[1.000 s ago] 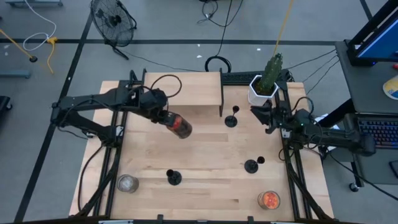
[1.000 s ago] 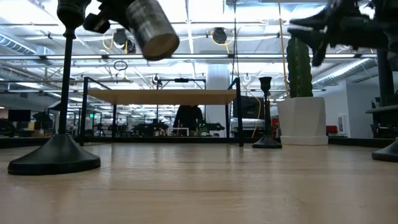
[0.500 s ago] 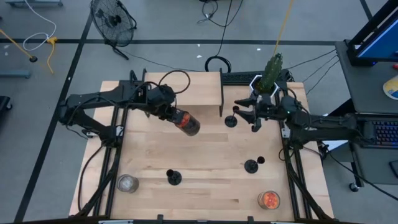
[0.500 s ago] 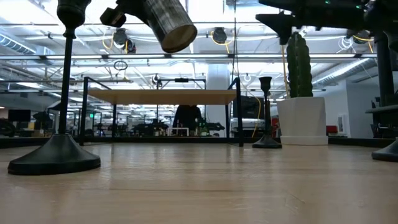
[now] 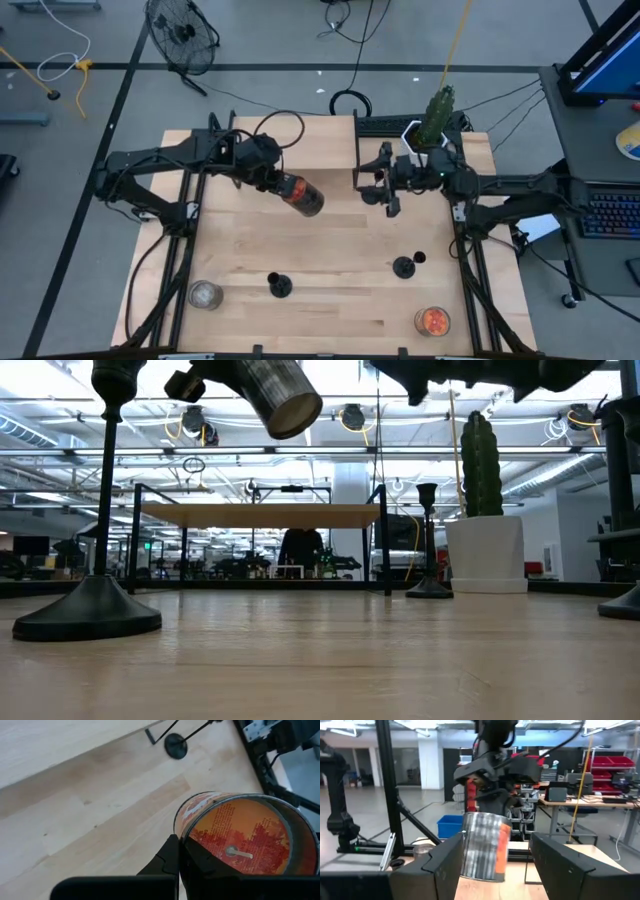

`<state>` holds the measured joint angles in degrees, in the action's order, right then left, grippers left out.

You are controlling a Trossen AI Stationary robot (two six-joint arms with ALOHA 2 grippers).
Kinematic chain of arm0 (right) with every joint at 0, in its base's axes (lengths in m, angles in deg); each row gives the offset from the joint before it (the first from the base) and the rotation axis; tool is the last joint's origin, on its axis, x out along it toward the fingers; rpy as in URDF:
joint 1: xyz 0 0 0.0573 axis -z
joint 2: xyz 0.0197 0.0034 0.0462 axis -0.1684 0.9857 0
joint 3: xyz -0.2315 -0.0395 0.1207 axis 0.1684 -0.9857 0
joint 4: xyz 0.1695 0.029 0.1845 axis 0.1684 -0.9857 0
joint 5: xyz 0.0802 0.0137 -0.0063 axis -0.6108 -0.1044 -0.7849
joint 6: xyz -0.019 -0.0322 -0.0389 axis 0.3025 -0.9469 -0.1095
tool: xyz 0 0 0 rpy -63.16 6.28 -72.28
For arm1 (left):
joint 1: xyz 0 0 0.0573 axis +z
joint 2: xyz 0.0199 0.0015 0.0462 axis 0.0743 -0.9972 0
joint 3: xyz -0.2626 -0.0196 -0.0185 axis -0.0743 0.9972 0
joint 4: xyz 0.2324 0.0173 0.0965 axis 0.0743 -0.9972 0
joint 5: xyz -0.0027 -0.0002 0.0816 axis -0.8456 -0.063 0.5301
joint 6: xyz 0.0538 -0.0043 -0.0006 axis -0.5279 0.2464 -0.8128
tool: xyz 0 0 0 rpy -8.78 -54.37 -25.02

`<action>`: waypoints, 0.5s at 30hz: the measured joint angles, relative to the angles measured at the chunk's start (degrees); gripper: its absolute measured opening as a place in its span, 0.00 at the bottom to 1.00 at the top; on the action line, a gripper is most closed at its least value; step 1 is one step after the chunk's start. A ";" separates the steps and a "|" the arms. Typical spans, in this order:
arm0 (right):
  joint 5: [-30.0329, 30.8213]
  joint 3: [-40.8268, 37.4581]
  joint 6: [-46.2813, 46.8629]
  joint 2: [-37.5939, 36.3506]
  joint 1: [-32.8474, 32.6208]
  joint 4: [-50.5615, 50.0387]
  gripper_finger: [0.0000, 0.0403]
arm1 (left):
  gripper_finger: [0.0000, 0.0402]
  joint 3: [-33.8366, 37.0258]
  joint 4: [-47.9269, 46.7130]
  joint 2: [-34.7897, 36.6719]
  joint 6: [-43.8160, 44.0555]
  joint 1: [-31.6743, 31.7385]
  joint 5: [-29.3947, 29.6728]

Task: Pick & Place candle stick holders
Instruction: Put the top silver scented candle on the shelf

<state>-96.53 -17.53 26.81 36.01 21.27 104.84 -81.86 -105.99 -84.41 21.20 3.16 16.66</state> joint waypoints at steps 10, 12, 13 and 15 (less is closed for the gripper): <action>0.17 6.51 -3.11 6.93 -2.44 -4.72 0.56 | 0.00 0.00 -0.10 0.00 -1.88 0.35 1.32; 0.15 6.51 -2.43 7.14 -2.43 -4.46 0.56 | 0.00 0.00 -0.10 0.00 -1.88 0.39 1.48; 0.16 6.51 -2.19 7.13 -2.42 -4.50 0.56 | 0.00 0.00 -0.11 0.00 -1.89 0.39 1.47; 0.13 6.51 -0.65 7.10 -2.42 -4.71 0.56 | 0.00 0.00 -0.15 0.00 -2.27 0.39 1.48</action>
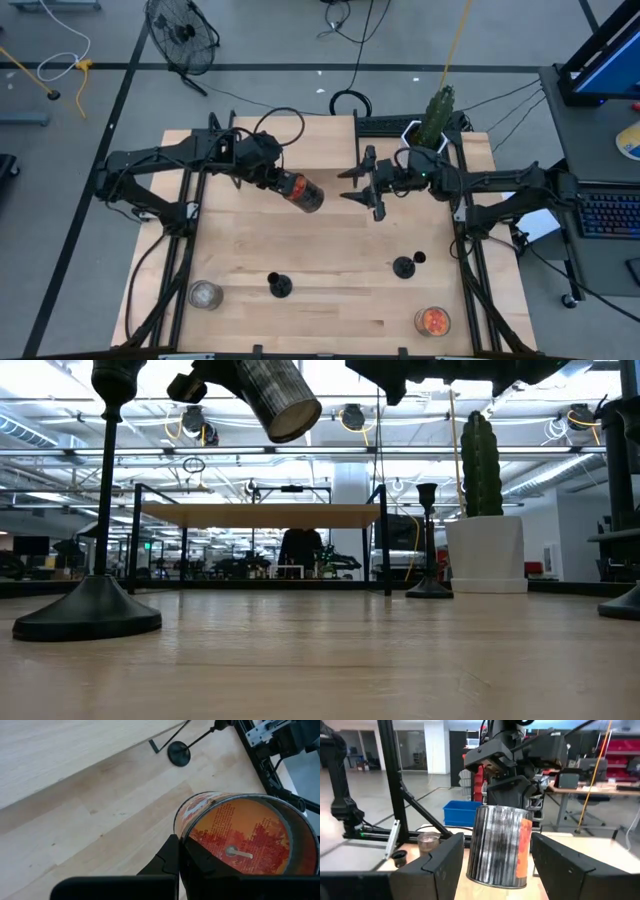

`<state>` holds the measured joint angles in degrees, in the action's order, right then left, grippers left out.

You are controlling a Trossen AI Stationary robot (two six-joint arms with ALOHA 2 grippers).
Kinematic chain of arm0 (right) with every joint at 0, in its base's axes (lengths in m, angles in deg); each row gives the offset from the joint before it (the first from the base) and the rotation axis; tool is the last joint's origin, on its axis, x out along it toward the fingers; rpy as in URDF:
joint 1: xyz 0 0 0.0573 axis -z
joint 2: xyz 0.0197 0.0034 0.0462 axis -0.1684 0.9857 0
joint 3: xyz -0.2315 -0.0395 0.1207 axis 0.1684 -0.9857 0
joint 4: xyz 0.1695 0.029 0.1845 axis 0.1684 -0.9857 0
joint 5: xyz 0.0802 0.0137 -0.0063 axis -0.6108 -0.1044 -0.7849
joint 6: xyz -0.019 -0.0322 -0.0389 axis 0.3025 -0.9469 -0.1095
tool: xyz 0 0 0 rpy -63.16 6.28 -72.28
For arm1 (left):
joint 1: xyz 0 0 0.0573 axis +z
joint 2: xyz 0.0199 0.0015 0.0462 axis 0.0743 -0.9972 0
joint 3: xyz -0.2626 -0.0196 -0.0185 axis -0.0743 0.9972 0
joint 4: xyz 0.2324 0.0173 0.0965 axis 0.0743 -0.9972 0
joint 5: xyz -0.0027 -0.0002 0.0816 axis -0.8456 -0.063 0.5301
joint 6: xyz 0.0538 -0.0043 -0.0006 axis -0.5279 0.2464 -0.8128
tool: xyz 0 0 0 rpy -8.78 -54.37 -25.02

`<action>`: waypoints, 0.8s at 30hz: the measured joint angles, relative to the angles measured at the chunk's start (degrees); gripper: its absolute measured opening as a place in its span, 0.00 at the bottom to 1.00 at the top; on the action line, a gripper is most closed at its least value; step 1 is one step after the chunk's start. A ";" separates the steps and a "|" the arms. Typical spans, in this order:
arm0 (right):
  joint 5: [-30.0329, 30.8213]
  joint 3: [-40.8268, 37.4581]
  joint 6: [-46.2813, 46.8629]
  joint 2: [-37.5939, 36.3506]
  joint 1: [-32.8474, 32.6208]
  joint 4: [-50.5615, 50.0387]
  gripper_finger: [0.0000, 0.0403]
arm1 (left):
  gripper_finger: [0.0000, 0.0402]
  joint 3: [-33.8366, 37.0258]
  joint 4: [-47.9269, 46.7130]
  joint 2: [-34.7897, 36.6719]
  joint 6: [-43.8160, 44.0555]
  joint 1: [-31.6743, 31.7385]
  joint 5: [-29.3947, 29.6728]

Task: Pick & Place candle stick holders
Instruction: Put the top silver scented candle on the shelf

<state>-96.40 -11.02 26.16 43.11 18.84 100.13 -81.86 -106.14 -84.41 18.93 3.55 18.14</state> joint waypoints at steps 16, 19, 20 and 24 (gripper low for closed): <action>0.04 0.00 5.76 0.02 0.00 -0.15 0.56 | 0.00 0.02 -0.02 0.00 -0.63 0.00 0.02; 0.02 0.00 9.59 0.02 0.00 -0.13 0.56 | 0.00 0.02 -0.02 0.00 -0.61 0.00 0.01; 0.02 0.00 10.25 0.02 0.00 0.14 0.56 | 0.00 0.02 -0.02 0.00 -0.61 0.00 0.02; 0.00 0.00 10.79 0.02 0.00 0.27 0.56 | 0.00 0.02 0.00 0.02 -0.61 0.00 0.02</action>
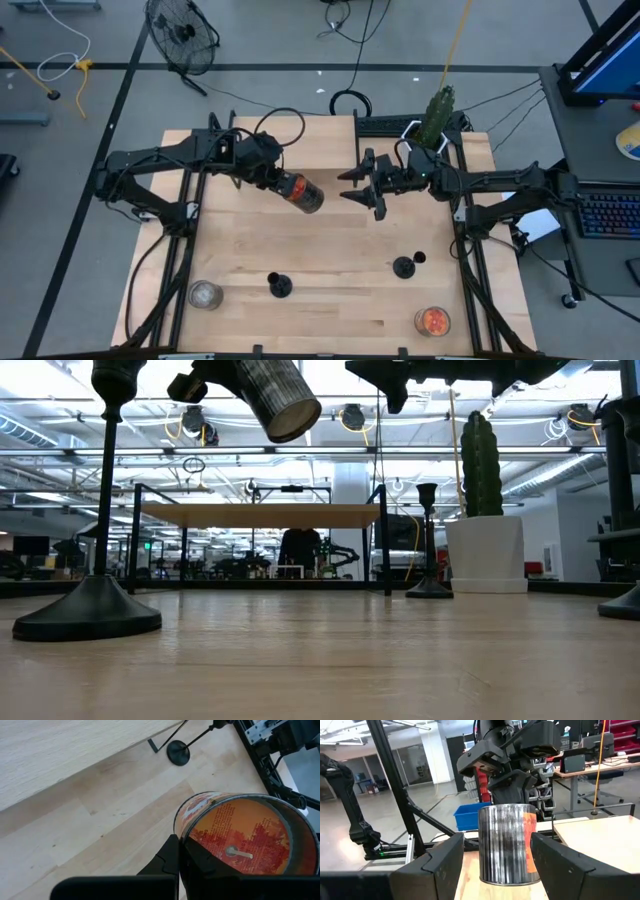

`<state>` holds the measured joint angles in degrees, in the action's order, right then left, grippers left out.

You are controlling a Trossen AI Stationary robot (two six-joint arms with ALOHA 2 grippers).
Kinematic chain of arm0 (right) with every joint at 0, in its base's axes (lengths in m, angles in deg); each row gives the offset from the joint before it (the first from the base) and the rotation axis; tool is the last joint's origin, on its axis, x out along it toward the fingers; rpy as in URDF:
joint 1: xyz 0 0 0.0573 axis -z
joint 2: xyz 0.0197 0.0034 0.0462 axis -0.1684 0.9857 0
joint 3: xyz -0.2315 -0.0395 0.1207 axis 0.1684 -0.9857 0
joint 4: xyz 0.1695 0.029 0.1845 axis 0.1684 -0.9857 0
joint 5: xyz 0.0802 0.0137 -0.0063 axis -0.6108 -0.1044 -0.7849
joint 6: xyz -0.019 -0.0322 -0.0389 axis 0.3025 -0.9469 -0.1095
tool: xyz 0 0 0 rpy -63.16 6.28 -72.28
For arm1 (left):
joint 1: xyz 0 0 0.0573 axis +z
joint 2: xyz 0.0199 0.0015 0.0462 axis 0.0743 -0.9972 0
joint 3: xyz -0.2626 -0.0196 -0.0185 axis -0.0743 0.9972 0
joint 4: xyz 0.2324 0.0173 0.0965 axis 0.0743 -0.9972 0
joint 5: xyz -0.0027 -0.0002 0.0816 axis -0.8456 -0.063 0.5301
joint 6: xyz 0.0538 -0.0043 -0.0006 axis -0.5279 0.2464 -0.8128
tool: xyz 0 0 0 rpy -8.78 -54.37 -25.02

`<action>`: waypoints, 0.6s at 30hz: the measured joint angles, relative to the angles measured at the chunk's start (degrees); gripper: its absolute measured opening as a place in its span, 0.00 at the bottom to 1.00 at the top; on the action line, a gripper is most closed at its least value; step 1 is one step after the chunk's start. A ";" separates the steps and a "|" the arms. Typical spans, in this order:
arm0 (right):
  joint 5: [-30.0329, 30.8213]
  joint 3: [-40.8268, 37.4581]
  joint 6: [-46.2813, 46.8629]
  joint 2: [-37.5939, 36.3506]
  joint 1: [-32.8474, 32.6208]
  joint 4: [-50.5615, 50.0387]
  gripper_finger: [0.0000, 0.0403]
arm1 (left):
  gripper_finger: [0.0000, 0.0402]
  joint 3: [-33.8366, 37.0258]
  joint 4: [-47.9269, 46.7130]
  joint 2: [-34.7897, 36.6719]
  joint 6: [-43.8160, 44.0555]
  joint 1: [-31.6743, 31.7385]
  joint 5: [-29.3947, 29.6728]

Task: Pick & Place candle stick holders
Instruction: Put the top silver scented candle on the shelf

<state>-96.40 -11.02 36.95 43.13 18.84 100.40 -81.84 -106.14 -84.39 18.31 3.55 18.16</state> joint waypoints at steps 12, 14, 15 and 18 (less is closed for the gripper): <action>-0.04 0.00 -1.07 0.00 0.00 -0.44 0.56 | 0.00 0.02 0.00 0.02 0.02 0.00 0.08; -0.03 0.00 -1.26 0.00 0.00 -0.44 0.56 | 0.00 0.02 0.00 0.02 0.02 -0.02 0.35; -0.02 0.00 -1.33 0.00 0.00 -0.44 0.56 | 0.00 0.02 0.00 0.02 0.02 0.00 0.42; 0.34 0.00 -2.22 0.00 0.00 -0.44 0.60 | 0.00 0.02 0.00 0.02 0.02 0.00 0.44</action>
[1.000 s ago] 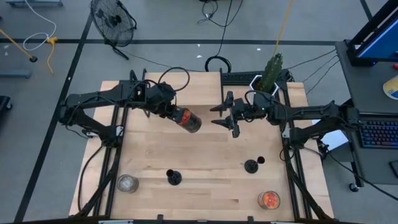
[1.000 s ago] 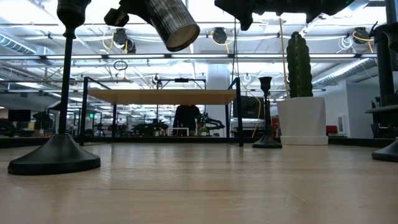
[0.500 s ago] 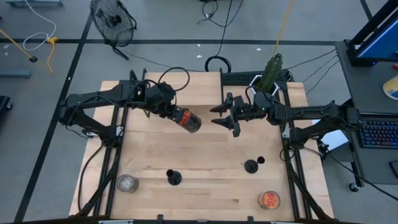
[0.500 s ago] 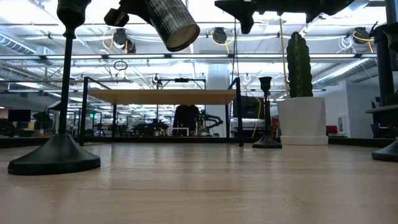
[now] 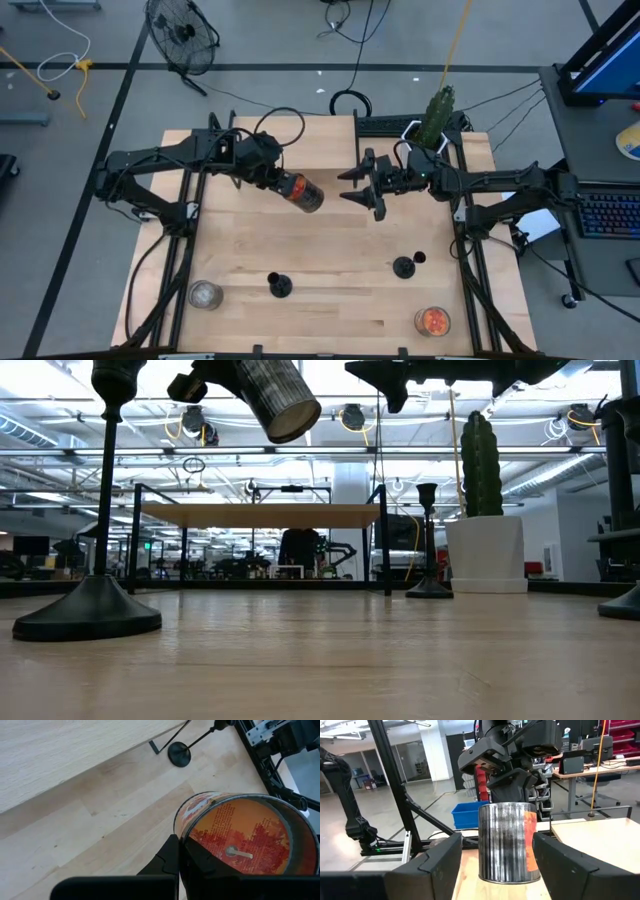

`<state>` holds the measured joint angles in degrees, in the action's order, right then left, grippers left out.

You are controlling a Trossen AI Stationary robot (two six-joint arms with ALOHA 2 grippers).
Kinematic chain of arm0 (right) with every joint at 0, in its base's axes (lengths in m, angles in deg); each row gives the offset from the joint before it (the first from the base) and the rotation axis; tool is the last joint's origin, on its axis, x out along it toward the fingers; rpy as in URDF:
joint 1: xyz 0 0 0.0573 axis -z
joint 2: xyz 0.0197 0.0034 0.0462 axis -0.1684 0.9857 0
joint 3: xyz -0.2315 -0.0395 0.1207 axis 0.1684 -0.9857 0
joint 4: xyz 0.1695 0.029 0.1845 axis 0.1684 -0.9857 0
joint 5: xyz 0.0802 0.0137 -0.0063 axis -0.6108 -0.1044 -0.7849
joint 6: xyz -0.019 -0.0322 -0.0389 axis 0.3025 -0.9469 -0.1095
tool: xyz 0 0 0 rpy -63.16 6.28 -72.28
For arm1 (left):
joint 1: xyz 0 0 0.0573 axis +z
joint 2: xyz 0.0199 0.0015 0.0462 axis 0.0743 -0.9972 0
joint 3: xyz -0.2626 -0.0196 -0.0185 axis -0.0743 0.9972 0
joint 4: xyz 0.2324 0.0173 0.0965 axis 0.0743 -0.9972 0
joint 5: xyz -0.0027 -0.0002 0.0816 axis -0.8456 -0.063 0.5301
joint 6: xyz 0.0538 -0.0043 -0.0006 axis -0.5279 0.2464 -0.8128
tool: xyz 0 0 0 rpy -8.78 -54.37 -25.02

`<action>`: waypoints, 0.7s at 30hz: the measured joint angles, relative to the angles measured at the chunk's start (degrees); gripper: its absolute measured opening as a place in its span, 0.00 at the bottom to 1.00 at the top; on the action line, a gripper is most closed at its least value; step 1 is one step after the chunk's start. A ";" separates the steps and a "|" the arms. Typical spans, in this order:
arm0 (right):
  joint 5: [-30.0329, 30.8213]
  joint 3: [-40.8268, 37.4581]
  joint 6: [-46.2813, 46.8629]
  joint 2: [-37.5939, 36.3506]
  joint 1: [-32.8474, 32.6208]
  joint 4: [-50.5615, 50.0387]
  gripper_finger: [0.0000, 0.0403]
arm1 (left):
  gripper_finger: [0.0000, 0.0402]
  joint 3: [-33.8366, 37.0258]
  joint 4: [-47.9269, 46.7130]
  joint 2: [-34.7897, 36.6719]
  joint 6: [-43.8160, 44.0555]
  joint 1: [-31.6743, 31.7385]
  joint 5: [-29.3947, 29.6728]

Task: Pick & Place candle stick holders
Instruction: Put the top silver scented candle on the shelf

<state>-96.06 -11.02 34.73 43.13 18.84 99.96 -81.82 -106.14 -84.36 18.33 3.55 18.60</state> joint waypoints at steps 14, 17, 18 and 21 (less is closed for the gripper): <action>1.33 0.00 -2.74 0.00 0.01 -0.02 0.98 | 0.00 0.02 0.00 0.00 0.13 0.00 0.01; 1.36 0.00 -3.05 0.00 0.04 0.00 0.98 | 0.00 0.02 0.00 0.00 0.13 0.00 0.00; 1.36 0.00 -3.05 0.00 0.04 0.00 0.98 | 0.00 0.02 0.00 0.00 0.13 0.00 0.00; 1.93 -0.02 -2.74 0.00 0.03 0.00 0.99 | 0.00 0.02 0.02 0.00 0.15 0.00 0.01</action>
<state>-94.13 -11.04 32.00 43.13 18.87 99.96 -81.80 -106.11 -84.36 18.49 3.55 18.61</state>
